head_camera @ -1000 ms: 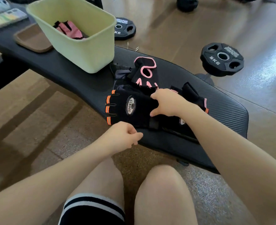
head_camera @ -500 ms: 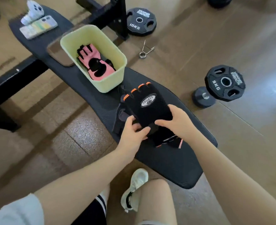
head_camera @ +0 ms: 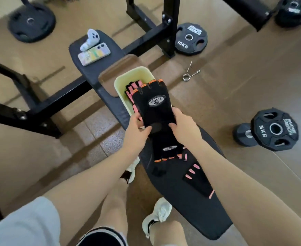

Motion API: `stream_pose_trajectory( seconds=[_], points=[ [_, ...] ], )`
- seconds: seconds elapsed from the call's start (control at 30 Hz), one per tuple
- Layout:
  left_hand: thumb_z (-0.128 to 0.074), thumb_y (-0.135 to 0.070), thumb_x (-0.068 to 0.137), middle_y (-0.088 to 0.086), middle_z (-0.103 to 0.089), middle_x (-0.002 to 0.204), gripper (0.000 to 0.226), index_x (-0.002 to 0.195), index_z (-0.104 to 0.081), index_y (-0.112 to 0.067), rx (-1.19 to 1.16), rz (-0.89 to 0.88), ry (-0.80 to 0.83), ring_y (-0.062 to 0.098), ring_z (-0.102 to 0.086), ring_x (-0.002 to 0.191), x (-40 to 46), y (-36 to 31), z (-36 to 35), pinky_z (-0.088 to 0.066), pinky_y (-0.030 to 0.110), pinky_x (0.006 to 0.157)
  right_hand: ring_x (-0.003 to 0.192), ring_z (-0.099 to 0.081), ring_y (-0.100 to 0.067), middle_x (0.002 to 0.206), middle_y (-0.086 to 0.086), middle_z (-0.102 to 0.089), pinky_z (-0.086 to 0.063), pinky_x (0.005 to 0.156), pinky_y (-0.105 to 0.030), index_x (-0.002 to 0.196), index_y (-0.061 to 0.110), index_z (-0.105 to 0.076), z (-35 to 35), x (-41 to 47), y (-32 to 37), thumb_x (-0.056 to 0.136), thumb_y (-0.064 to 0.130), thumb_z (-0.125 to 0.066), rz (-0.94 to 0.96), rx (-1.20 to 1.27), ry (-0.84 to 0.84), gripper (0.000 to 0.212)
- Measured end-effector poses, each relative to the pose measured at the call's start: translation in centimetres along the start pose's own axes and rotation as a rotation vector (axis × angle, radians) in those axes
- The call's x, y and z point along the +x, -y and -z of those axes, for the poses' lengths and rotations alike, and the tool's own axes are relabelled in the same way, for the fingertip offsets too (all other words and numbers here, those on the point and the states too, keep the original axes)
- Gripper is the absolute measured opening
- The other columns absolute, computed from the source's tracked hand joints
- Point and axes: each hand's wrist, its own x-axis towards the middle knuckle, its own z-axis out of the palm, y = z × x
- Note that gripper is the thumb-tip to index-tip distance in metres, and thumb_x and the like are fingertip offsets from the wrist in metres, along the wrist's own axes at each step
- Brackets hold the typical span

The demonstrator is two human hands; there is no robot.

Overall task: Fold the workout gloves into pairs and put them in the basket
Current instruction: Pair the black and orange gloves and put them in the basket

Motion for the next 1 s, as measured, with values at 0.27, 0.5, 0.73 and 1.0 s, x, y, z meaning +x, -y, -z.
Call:
stream_pose_trajectory(
  seconds=[0.27, 0.5, 0.73, 1.0],
  points=[
    [-0.058, -0.012, 0.085, -0.003, -0.054, 0.09, 0.039, 0.119, -0.039, -0.015, 0.096, 0.088, -0.091, 0.024, -0.061, 0.089, 15.2, -0.4, 2.8, -0.049, 0.038, 0.083, 0.093, -0.06, -0.03, 0.108, -0.013, -0.063, -0.044, 0.071, -0.031, 0.121, 0.014, -0.049, -3.0, 15.2, 3.6, 0.091, 0.012, -0.052, -0.121, 0.223, -0.028, 0.03],
    [-0.057, -0.009, 0.082, 0.012, -0.058, 0.103, 0.032, 0.111, -0.047, -0.001, 0.054, 0.421, 0.02, 0.027, -0.054, 0.09, 21.2, 1.4, 1.1, -0.043, 0.03, 0.072, 0.101, -0.058, -0.032, 0.111, -0.014, -0.06, -0.039, 0.067, -0.032, 0.117, 0.007, -0.044, -9.2, 19.9, 3.2, 0.093, 0.007, -0.044, -0.293, 0.015, -0.027, 0.024],
    [-0.045, -0.005, 0.086, 0.006, -0.057, 0.088, 0.014, 0.094, -0.055, -0.01, 0.272, 0.246, 0.17, 0.021, -0.055, 0.08, 19.5, -1.3, 2.1, -0.049, 0.032, 0.068, 0.119, -0.044, -0.03, 0.141, -0.011, -0.037, -0.042, 0.09, -0.036, 0.14, 0.011, -0.027, -10.1, 16.5, 2.9, 0.092, 0.019, -0.048, -0.138, -0.258, 0.022, 0.053],
    [-0.052, -0.019, 0.087, 0.017, 0.009, 0.154, 0.075, 0.145, -0.007, -0.03, 1.284, -0.311, 0.388, 0.041, 0.001, 0.14, 25.3, 2.4, 2.4, -0.011, 0.045, 0.114, 0.141, -0.018, -0.033, 0.158, -0.01, -0.002, -0.032, 0.106, -0.041, 0.148, 0.014, 0.0, -12.0, 15.2, 1.5, 0.091, 0.027, -0.05, -0.206, -0.356, 0.529, 0.076]
  ],
)
